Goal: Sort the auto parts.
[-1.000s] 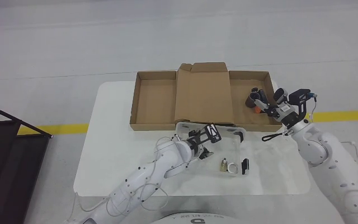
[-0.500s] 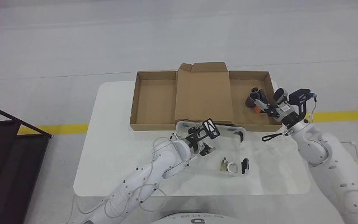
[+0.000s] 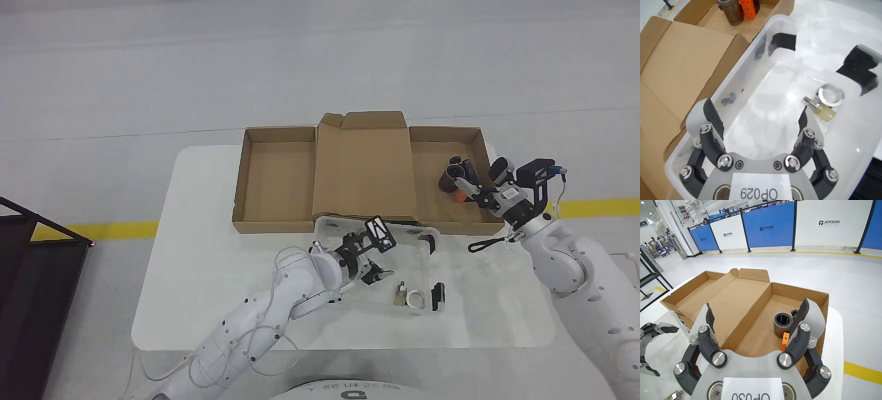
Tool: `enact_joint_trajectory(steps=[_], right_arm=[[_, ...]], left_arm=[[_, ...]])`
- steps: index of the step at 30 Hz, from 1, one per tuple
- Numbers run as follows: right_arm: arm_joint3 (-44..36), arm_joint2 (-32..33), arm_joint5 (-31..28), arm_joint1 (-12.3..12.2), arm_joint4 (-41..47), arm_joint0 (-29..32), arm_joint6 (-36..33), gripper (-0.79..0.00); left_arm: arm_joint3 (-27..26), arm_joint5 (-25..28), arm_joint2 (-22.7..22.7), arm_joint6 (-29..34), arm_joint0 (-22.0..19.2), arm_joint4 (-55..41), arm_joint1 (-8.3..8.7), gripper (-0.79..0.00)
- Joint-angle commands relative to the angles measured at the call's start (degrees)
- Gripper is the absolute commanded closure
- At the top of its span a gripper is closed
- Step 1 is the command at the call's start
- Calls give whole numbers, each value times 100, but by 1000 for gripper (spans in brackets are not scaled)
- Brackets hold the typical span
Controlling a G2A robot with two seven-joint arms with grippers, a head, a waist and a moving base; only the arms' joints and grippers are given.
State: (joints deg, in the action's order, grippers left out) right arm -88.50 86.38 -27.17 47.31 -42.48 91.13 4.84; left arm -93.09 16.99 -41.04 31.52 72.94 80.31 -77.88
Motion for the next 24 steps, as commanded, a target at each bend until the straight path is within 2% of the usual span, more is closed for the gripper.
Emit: enact_joint_trajectory(steps=[1, 12, 18, 24], right_arm=[[0, 0, -7, 0, 0, 0, 1, -785], [0, 0, -7, 0, 0, 0, 1, -785], [0, 0, -7, 0, 0, 0, 1, -785], [0, 0, -7, 0, 0, 0, 1, -785]], left_arm=[[132, 45, 111, -93, -90, -32, -41, -785], [838, -88, 903, -358, -511, 29, -375, -785], [1083, -204, 1100, -381, -671, 101, -510, -785], [1292, -356, 1169, -323, -754, 356, -575, -785]])
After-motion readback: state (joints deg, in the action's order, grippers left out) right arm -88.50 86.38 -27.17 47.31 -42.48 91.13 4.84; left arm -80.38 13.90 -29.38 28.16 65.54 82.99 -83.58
